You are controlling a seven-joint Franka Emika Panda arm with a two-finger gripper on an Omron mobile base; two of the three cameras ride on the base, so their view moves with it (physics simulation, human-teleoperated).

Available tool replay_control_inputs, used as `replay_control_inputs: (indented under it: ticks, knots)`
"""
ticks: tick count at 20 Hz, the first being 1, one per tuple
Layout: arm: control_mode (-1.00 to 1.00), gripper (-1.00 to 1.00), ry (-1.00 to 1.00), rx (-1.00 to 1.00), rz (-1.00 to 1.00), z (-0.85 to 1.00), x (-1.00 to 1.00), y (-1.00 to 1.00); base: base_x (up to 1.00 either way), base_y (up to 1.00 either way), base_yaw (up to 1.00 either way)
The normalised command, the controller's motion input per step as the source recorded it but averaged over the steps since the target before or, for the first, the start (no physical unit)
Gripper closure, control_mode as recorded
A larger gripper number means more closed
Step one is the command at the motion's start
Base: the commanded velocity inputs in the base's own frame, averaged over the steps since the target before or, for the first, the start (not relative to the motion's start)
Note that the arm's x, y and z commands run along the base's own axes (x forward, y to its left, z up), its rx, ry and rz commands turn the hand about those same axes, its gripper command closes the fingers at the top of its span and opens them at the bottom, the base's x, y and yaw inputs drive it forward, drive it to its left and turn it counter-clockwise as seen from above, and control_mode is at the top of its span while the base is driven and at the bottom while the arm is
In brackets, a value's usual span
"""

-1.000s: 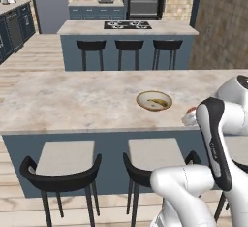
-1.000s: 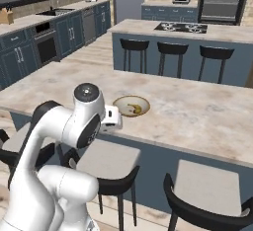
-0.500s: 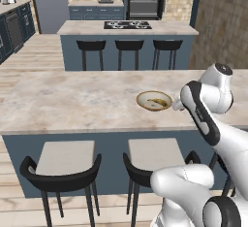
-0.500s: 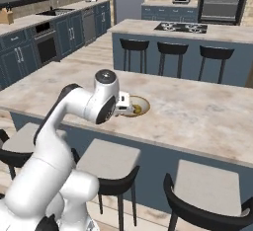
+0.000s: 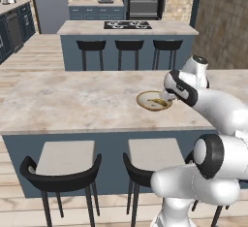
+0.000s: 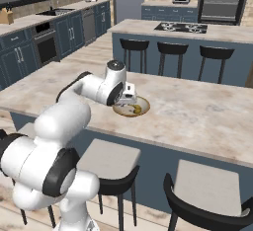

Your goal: Retrieve the banana and peach from the fridge and place them into the bowl on the dining table.

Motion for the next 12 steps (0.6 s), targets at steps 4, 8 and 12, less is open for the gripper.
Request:
replay_control_inputs:
  ticks: [4, 8, 12]
  knots:
    - [-1.00, 1.00, 0.05, 0.00, 0.00, -0.35, 1.00, 0.00, 0.00, 0.00, 0.00]
    - [-1.00, 1.00, 0.06, 0.00, 0.00, -0.43, 1.00, 0.00, 0.00, 0.00, 0.00]
    - [-1.00, 1.00, 0.06, 0.00, 0.00, -0.54, 1.00, -0.09, 0.00, 0.00, 0.00]
